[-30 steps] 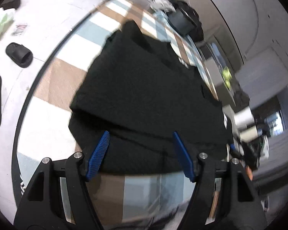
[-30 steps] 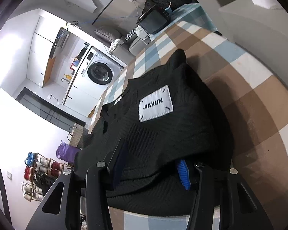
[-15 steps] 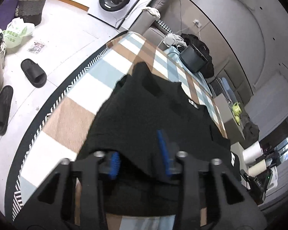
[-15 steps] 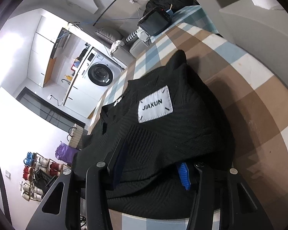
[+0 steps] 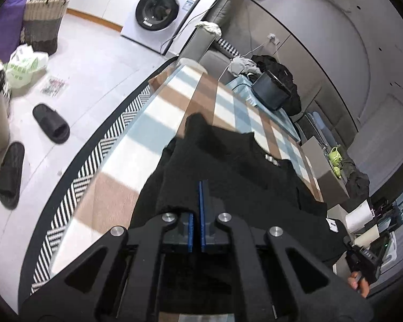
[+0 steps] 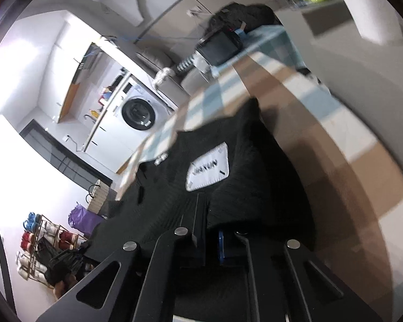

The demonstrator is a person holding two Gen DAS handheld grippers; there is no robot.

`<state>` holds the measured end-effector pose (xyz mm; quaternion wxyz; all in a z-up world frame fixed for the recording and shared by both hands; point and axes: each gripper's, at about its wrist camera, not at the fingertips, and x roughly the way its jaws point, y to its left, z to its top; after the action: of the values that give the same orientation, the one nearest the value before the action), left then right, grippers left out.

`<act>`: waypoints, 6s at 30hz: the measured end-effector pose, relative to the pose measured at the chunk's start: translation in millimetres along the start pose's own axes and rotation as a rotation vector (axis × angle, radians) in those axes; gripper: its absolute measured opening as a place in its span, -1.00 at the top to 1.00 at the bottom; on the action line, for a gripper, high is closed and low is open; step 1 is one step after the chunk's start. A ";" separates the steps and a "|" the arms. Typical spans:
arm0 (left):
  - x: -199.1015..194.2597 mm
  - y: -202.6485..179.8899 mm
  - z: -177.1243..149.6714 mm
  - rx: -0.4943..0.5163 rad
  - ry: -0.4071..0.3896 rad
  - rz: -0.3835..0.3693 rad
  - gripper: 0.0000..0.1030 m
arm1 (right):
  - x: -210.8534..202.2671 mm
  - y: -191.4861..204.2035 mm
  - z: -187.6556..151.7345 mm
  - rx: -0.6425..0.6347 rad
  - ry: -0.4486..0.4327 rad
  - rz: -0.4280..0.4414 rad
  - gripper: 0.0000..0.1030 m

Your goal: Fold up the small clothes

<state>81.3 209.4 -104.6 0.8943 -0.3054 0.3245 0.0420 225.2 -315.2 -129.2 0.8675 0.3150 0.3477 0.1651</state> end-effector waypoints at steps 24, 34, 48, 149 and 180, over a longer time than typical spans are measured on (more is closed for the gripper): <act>137.8 -36.4 128.2 0.094 0.148 0.025 0.30 | 113.6 -7.7 145.5 0.053 -0.010 -0.197 0.22; 115.3 -60.1 104.1 0.183 0.273 -0.136 -0.23 | 98.4 -11.4 117.5 -0.041 0.065 -0.221 0.22; 137.4 -51.0 106.1 0.306 0.091 0.123 -0.37 | 108.4 -13.1 120.1 -0.055 0.075 -0.332 0.09; 27.4 -19.0 -6.9 0.198 0.014 0.145 0.99 | 26.4 -8.5 0.2 -0.226 0.082 -0.252 0.86; 7.2 -83.5 -76.8 0.396 0.144 0.109 -0.24 | 67.4 93.5 -79.1 -0.460 0.216 -0.156 -0.04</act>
<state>67.2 96.9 -111.9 0.9078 -0.1078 0.4054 0.0036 210.3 -177.2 -145.2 0.8843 0.0622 0.4148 0.2050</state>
